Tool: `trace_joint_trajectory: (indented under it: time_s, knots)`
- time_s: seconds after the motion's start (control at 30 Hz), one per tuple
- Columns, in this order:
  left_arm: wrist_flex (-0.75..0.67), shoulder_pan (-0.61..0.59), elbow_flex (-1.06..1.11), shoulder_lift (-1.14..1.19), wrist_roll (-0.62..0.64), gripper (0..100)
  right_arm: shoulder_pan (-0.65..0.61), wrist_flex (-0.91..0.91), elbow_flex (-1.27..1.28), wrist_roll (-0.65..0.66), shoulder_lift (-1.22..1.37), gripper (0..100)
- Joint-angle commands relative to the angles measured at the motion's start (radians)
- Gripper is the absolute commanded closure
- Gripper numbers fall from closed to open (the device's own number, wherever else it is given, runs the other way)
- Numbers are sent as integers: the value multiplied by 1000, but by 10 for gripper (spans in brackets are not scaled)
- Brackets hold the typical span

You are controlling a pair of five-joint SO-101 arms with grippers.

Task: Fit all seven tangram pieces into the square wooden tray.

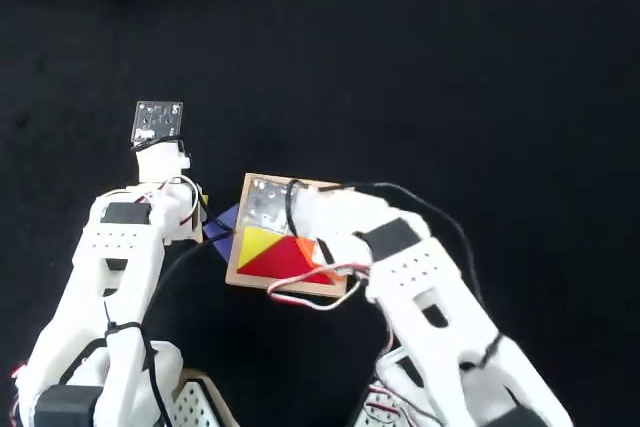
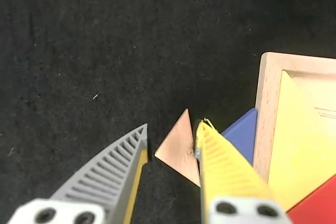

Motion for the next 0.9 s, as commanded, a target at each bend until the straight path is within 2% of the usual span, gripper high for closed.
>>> trace_joint_trajectory:
  time_s: [0.0,0.23,0.47,0.87]
  knots:
    - [-14,-10,-5,-2,9,845,-63,3,-61,-58,-44,987]
    - [-14,-10,-5,-2,9,845,-75,-107,-68,-61,153,987]
    - [-14,-10,-5,-2,9,845,-74,-149,-205,-121,400,987]
    - [-15,-10,-5,-2,9,845,-74,-155,-213,-121,437,987]
